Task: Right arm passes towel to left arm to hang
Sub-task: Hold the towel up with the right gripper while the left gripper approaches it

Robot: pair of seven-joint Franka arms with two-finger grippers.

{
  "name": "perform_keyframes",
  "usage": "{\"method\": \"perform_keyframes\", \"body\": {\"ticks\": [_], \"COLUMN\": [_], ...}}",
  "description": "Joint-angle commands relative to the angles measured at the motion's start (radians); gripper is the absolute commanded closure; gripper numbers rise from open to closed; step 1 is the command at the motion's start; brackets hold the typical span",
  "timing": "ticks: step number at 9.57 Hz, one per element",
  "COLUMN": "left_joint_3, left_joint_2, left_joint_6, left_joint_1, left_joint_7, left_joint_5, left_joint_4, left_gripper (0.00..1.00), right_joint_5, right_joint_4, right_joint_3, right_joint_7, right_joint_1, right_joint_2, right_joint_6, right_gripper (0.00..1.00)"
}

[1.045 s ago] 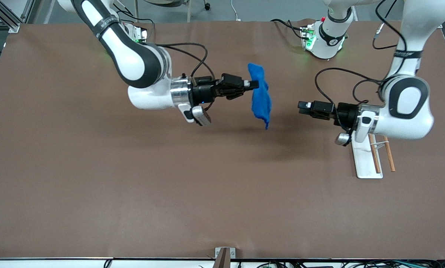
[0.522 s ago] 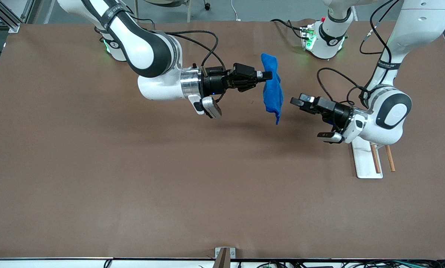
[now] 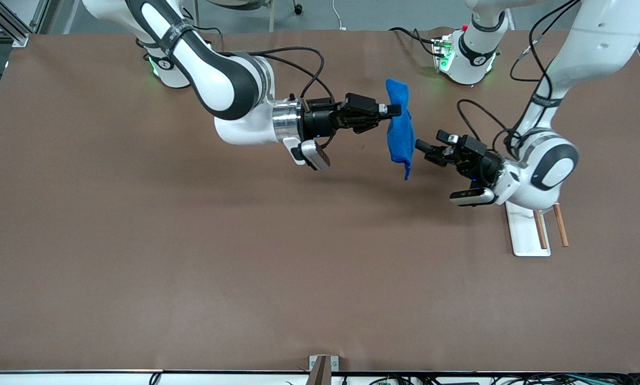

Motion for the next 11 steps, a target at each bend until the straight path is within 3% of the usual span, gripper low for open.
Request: {"method": "perform_keyframes", "body": {"ticks": [1, 2, 4, 6, 8, 11], "left_joint_3": [-0.028, -0.047, -0.058, -0.058, -0.056, -0.047], "left_joint_2": [0.025, 0.022, -0.004, -0.015, -0.016, -0.038], "left_joint_6": [0.001, 0.001, -0.002, -0.002, -0.002, 0.005], "left_joint_1": [-0.01, -0.009, 0.007, 0.021, 0.022, 0.04], "left_joint_7": [0.033, 0.033, 0.023, 0.019, -0.015, -0.078], "left_joint_5": [-0.067, -0.106, -0.118, -0.109, -0.108, -0.108], "left_joint_4": [-0.004, -0.004, -0.007, -0.009, -0.004, 0.002], "left_gripper": [0.11, 0.11, 0.27, 0.7, 1.0, 1.0], "right_joint_5": [0.035, 0.035, 0.035, 0.035, 0.035, 0.034], "right_joint_4": [0.02, 0.02, 0.018, 0.02, 0.018, 0.015], "right_joint_3": [0.002, 0.002, 0.002, 0.002, 0.002, 0.002], "right_joint_7": [-0.027, -0.027, -0.027, -0.027, -0.027, -0.027], "right_joint_1": [0.008, 0.01, 0.01, 0.01, 0.008, 0.008], "right_joint_2": [0.01, 0.011, 0.011, 0.013, 0.013, 0.013], "right_joint_6": [0.008, 0.008, 0.008, 0.008, 0.008, 0.024], "right_gripper": [1.0, 1.0, 1.0, 1.0, 1.0, 0.96]}}
